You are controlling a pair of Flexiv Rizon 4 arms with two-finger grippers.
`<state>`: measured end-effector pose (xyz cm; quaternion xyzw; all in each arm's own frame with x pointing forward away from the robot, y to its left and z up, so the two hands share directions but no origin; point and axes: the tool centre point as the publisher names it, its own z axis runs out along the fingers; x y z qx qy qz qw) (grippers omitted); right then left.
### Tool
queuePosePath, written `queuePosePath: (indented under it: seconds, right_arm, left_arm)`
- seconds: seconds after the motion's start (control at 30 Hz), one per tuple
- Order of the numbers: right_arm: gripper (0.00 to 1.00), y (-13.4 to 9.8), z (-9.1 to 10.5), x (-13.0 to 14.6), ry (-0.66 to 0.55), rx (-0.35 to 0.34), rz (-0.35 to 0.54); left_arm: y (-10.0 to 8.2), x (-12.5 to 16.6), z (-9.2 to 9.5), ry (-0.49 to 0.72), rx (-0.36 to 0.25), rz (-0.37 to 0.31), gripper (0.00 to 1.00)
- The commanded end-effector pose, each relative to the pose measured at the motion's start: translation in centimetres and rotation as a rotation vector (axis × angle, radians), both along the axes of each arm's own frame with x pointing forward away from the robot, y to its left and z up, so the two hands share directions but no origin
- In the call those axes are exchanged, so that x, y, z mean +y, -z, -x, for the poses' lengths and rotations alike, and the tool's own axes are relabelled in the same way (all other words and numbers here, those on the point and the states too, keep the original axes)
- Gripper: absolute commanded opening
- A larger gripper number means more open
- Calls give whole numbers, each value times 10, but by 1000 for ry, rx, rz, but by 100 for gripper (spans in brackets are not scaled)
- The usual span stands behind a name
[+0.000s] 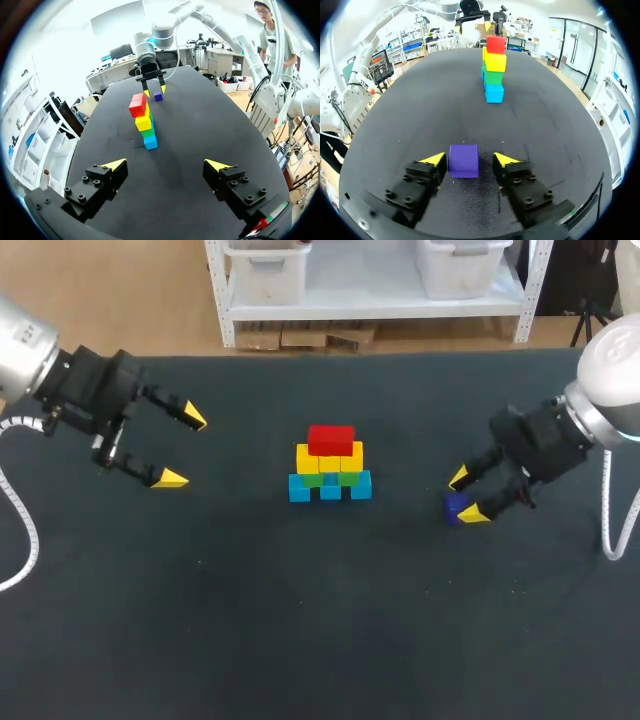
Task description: Place the blue cubes, place green cubes on the blue cubes, place the yellow cubes on the green cubes, then place the red cubes on the yellow cubes, and place purple cube on the red cubes.
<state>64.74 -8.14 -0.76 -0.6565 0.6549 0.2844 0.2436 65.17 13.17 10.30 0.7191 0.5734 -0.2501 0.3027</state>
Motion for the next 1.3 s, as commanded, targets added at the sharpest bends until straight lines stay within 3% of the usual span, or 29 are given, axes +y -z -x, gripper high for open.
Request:
queuePosePath:
  seconds: [0.03, 0.13, 0.2, 0.23, 0.27, 0.5, 0.77, 0.93, 1.3]
  right_arm:
    - [45, -1, 0, -1, 0, 2, 1]
    - [38, -1, 0, -1, 0, 2, 3]
    - [24, -1, 0, -1, 1, 2, 2]
    - [8, -1, 0, -1, 1, 2, 3]
    - [0, -2, 0, -1, 1, 1, 3]
    - [0, -29, 0, 5, 11, -7, 21]
    - [0, -91, -15, 23, 160, -11, -4]
    - [0, -122, -29, 45, 186, -41, -19]
    - [0, -154, -59, 104, 173, -69, -32]
  left_arm:
    - [1, 1, 0, 2, -3, 3, 100]
    - [1, 1, 0, 2, -3, 3, 100]
    - [1, 1, 0, 2, -3, 3, 100]
    - [1, 1, 0, 2, -3, 3, 100]
    - [1, 1, 0, 2, -3, 3, 100]
    - [1, 1, 0, 2, -3, 3, 100]
    - [1, 1, 0, 2, -3, 3, 100]
    - [1, 1, 0, 2, -3, 3, 100]
    - [1, 1, 0, 2, -3, 3, 100]
